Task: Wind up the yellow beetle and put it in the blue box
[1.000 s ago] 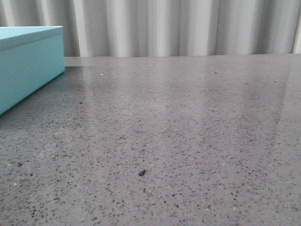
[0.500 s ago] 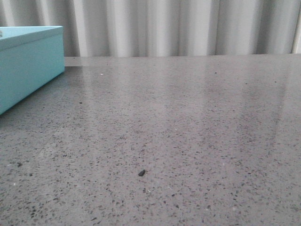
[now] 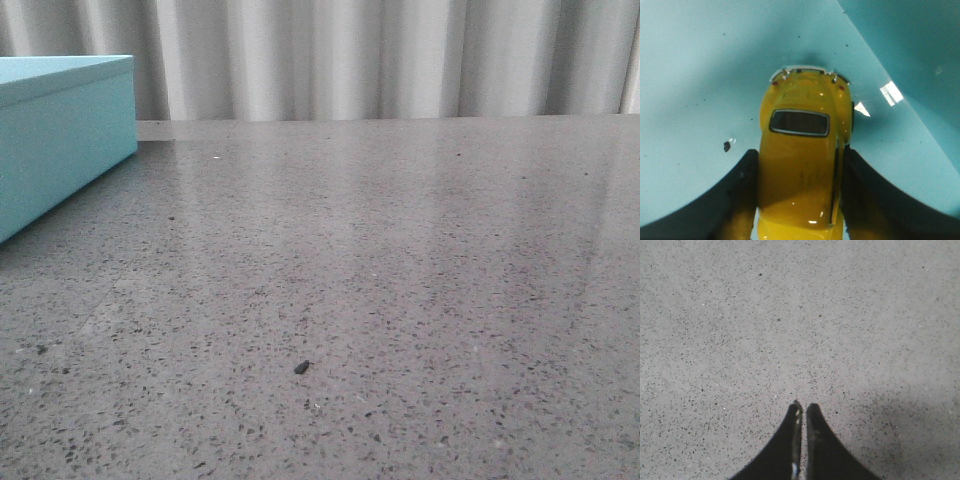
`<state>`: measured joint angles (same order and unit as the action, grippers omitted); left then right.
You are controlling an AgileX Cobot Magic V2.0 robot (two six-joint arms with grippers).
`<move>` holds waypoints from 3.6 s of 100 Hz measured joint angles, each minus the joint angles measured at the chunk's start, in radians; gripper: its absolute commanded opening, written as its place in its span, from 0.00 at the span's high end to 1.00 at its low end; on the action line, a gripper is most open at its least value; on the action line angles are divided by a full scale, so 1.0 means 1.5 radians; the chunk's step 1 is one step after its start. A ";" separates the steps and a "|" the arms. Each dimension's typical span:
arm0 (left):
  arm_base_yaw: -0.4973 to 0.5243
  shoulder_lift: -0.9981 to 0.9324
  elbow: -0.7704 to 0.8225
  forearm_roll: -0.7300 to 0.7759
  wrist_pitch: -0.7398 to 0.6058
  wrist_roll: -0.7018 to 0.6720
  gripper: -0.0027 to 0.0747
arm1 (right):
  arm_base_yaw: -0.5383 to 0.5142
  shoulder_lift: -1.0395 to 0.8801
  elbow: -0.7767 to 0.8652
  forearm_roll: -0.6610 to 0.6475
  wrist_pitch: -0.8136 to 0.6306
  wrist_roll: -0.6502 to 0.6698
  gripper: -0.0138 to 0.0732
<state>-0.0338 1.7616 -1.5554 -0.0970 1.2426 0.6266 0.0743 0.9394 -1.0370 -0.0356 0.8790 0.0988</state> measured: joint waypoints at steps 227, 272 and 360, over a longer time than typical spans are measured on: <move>0.000 -0.393 0.088 -0.150 -0.149 -0.034 0.99 | 0.000 -0.354 0.467 -0.094 -0.509 0.000 0.91; 0.000 -0.719 0.436 -0.157 -0.423 -0.034 0.99 | 0.000 -0.524 0.573 -0.096 -0.543 0.000 0.91; 0.000 -1.067 0.786 -0.188 -0.610 -0.034 0.99 | 0.000 -0.534 0.574 -0.096 -0.482 0.000 0.91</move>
<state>-0.0338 0.1606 -0.3770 -0.3789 0.3274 0.5752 0.0743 0.1388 -0.1755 -0.1803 0.1563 0.0988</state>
